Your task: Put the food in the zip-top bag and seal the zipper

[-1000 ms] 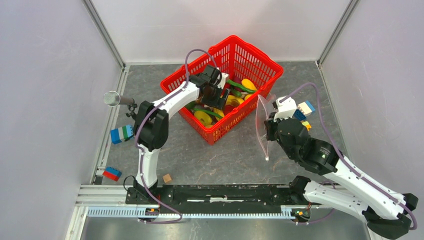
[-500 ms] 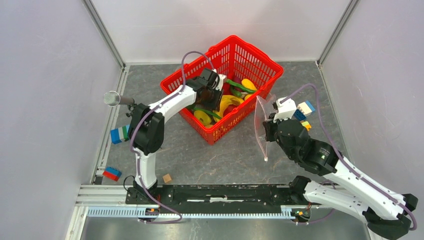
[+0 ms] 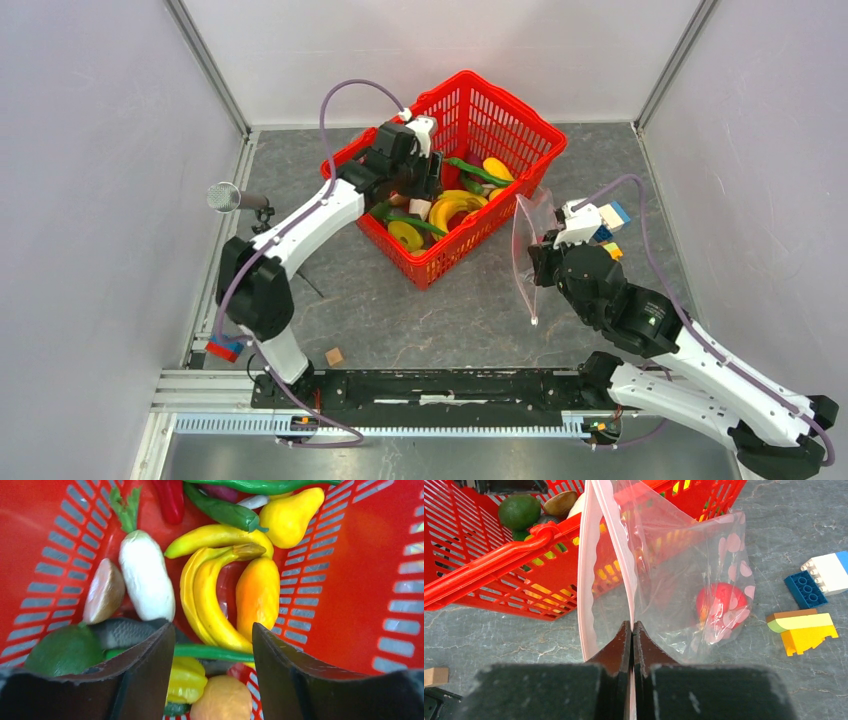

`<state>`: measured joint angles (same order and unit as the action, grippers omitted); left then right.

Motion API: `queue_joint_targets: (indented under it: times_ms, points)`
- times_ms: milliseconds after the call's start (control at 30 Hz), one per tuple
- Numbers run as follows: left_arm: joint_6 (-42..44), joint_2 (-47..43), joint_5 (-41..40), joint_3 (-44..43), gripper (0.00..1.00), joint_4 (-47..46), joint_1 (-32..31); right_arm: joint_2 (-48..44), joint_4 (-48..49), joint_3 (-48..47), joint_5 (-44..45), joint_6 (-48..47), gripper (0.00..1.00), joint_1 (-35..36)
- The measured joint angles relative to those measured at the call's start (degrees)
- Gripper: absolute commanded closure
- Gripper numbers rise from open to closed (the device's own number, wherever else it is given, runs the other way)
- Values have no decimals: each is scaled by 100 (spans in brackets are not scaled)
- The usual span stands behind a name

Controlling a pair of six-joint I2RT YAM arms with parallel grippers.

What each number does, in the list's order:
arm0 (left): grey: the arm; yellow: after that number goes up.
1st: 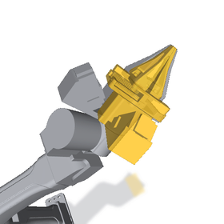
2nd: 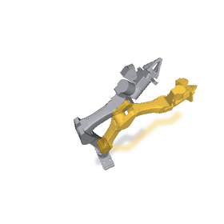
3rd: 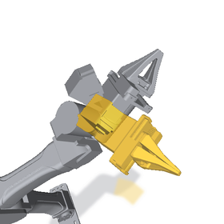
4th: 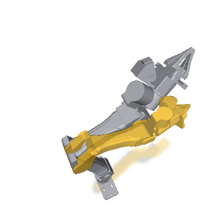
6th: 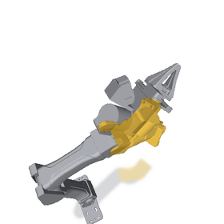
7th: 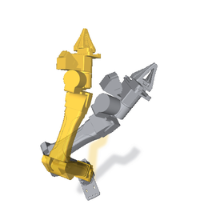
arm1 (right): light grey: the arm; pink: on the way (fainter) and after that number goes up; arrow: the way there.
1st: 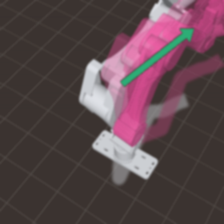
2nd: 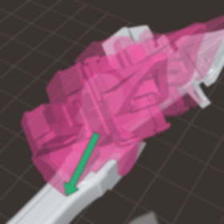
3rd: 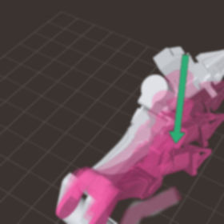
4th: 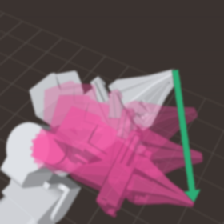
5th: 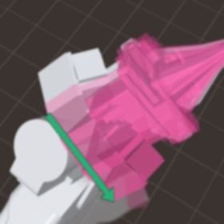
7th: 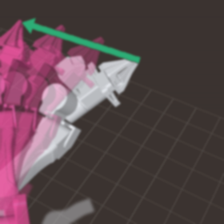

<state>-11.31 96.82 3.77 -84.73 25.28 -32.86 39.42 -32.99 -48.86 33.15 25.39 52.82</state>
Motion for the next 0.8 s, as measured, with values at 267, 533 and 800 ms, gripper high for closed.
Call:
queue_joint_targets:
  times_ms: [267,533,800]
  points:
    - [-271,1327,417,-284,20,-190,0,7,2,4,-17,28,95,0]
    - [-348,1799,442,-146,41,-264,-9,46,33,50,-17,28,95,0]
    - [-407,1773,378,-50,76,-472,-70,79,44,61,-20,28,94,0]
